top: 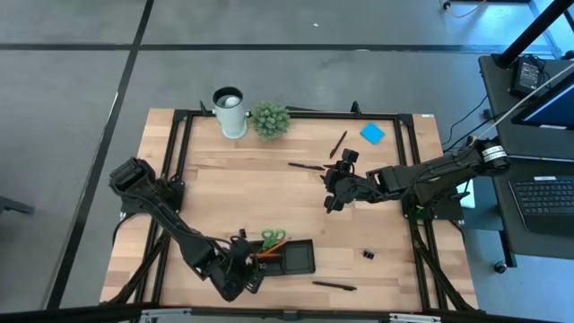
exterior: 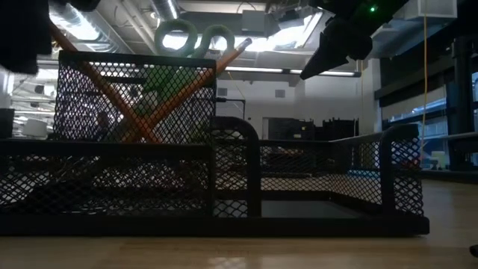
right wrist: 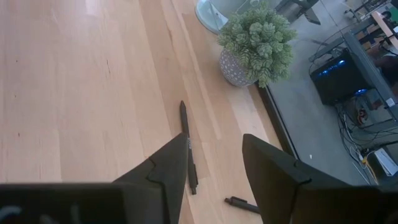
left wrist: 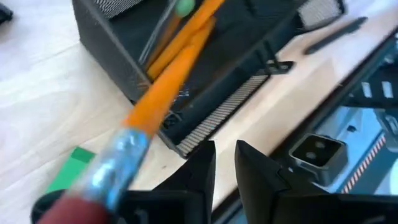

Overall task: Pick and place office supplies into organizer
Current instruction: Put the green eraser into the black desk organizer

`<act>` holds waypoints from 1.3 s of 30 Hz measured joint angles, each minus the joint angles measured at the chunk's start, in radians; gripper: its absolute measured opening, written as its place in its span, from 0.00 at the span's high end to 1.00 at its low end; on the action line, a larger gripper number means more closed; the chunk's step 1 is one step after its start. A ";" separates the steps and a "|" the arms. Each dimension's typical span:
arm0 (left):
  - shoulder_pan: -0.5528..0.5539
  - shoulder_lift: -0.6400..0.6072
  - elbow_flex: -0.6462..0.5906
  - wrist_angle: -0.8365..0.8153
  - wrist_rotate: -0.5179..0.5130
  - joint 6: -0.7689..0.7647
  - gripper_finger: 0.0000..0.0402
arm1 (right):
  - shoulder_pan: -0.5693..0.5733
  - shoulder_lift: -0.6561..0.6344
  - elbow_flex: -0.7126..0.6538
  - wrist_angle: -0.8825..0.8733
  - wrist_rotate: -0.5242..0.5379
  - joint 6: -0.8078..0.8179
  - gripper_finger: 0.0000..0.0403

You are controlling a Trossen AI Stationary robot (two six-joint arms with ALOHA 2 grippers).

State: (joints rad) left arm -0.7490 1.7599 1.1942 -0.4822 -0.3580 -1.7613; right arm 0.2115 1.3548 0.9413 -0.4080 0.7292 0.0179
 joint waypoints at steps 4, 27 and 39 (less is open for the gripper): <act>-0.001 -0.050 0.000 0.000 0.022 0.070 0.86 | 0.000 0.000 0.000 0.000 0.000 0.000 0.61; -0.002 -0.149 0.002 -0.175 0.305 0.502 0.86 | 0.000 0.000 0.000 -0.002 0.000 0.001 0.61; -0.016 -0.086 -0.043 -0.246 0.302 0.420 0.67 | 0.000 0.000 0.000 -0.001 0.000 0.001 0.61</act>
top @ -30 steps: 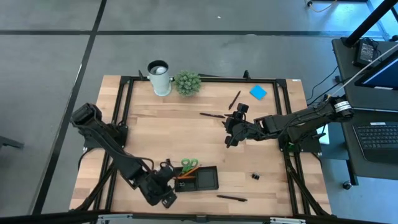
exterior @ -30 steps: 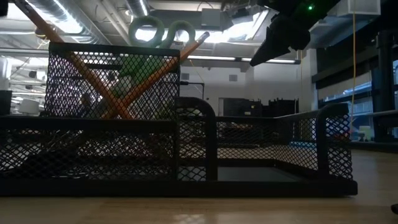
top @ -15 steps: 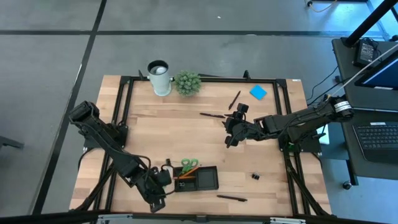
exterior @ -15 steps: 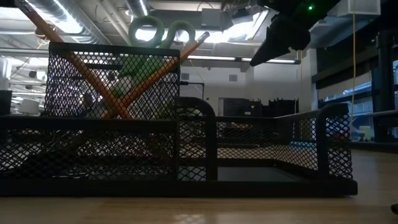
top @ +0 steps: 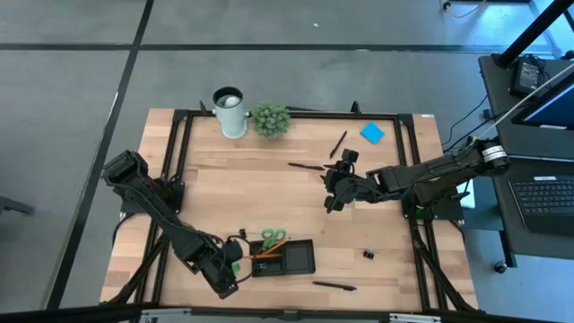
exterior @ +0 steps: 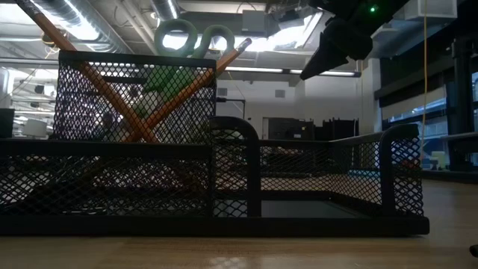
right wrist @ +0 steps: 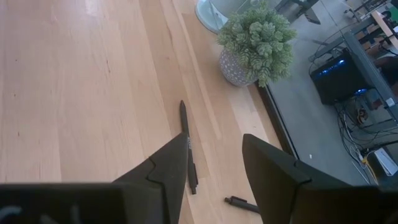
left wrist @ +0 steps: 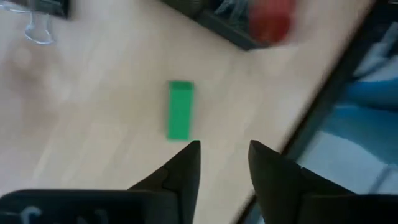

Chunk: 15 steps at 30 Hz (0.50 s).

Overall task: Pick and place office supplies into organizer
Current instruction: Put the green eraser into the black desk organizer

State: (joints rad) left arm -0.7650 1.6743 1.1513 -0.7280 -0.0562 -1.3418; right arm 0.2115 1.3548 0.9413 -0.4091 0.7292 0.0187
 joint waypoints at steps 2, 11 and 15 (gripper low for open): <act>-0.001 0.027 -0.002 -0.006 -0.007 0.001 0.64 | 0.000 0.000 0.000 0.001 0.000 0.000 0.61; -0.006 0.145 -0.001 -0.001 -0.043 0.023 0.60 | -0.002 0.000 0.000 0.000 0.000 0.002 0.61; -0.005 0.167 -0.003 0.000 -0.018 0.005 0.60 | -0.002 0.000 0.000 0.000 0.000 0.001 0.61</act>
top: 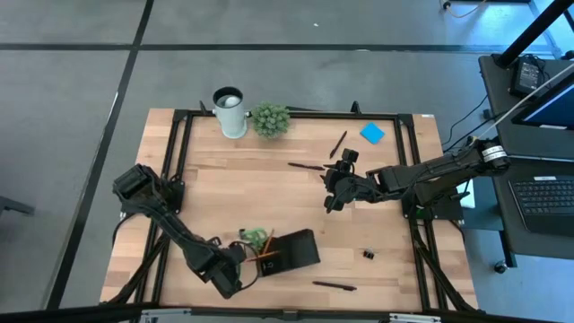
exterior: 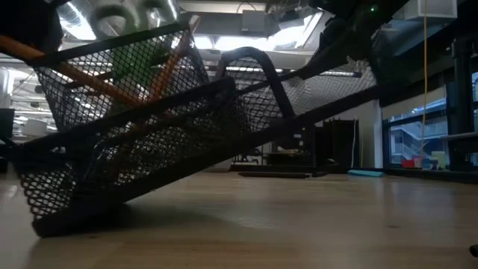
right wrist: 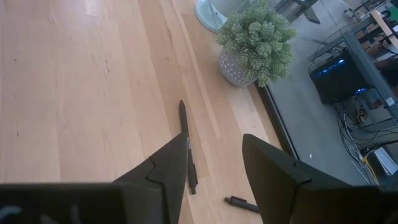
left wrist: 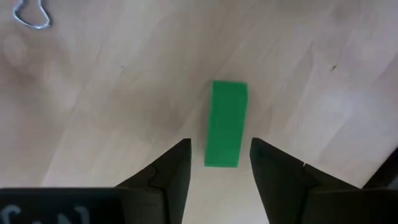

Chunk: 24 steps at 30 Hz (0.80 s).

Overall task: Pick and place office supplies into organizer
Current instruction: Put the green eraser into the black desk organizer

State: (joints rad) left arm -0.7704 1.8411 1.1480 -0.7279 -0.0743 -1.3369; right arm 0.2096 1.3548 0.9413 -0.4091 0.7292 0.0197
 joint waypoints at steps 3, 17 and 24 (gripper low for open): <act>0.000 0.004 0.000 0.003 0.019 -0.003 0.60 | 0.000 0.000 0.000 0.000 0.000 -0.001 0.61; 0.006 0.003 0.008 0.004 0.024 -0.003 0.60 | 0.000 0.000 0.000 0.001 -0.044 0.002 0.61; 0.030 -0.031 0.009 -0.009 0.025 0.005 0.60 | 0.000 0.000 0.000 0.002 -0.046 0.003 0.61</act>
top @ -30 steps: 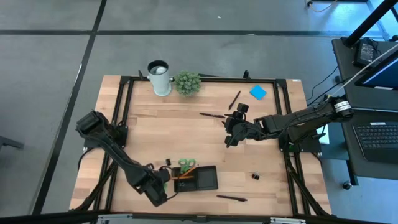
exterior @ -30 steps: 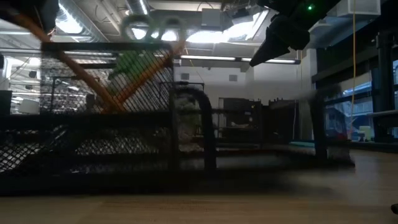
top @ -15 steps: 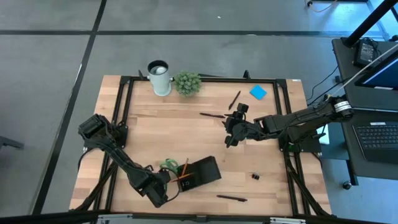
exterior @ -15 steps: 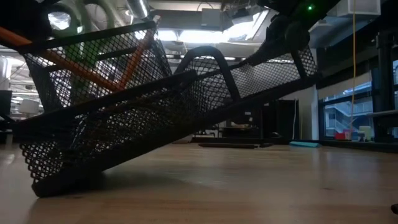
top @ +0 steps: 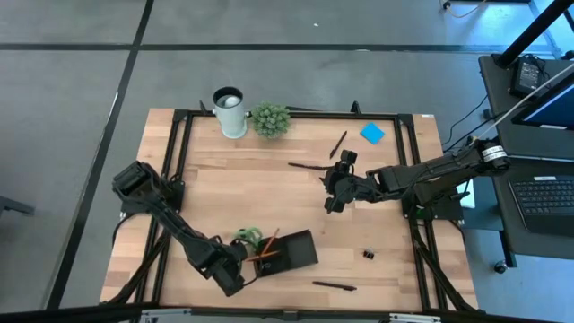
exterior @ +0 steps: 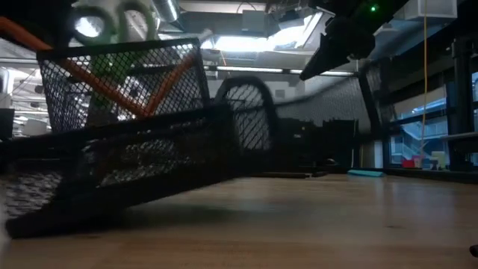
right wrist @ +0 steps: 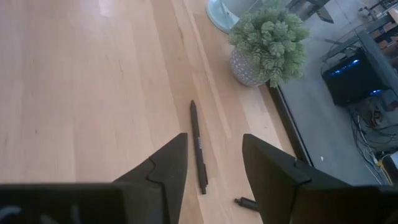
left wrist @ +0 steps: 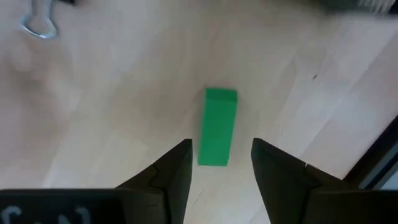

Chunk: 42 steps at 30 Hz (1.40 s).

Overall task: Pick and place office supplies into organizer
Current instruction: Put the green eraser into the black desk organizer

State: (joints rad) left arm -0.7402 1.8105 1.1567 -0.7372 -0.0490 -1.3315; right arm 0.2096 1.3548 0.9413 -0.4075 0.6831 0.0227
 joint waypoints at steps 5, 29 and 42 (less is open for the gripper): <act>0.022 -0.009 0.000 -0.007 0.000 0.018 0.60 | 0.000 0.000 0.000 0.007 -0.032 -0.001 0.61; 0.070 -0.070 0.000 -0.001 0.018 0.043 0.60 | 0.000 0.000 0.000 0.008 -0.033 -0.003 0.61; 0.072 -0.183 0.000 -0.063 0.022 -0.031 0.60 | 0.000 0.000 0.000 0.008 -0.033 -0.003 0.61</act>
State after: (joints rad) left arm -0.6677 1.6274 1.1564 -0.8003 -0.0273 -1.3630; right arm 0.2096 1.3548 0.9413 -0.3998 0.6502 0.0199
